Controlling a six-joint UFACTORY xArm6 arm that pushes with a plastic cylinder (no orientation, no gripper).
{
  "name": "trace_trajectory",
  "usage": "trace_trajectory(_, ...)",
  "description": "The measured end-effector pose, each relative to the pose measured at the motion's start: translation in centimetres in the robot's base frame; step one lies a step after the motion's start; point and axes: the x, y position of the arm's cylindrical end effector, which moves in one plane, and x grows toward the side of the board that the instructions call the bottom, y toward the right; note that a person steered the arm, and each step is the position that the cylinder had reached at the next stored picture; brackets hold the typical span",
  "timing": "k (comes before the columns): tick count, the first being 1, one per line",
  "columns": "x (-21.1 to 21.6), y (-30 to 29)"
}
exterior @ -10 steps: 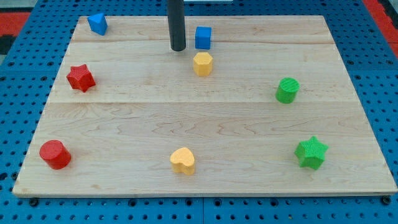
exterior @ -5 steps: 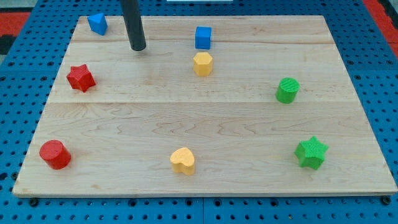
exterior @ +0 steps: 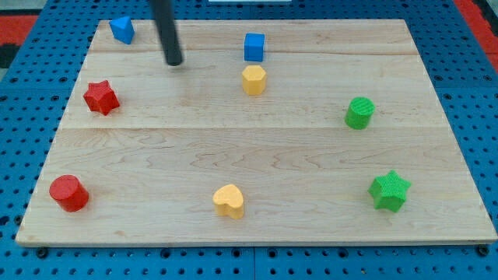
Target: Point your arm to the blue cube
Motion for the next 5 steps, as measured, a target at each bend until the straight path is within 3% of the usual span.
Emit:
trace_trajectory(2,-0.2,4.4)
trace_trajectory(4,-0.2,4.5)
trace_trajectory(5,-0.2,1.2)
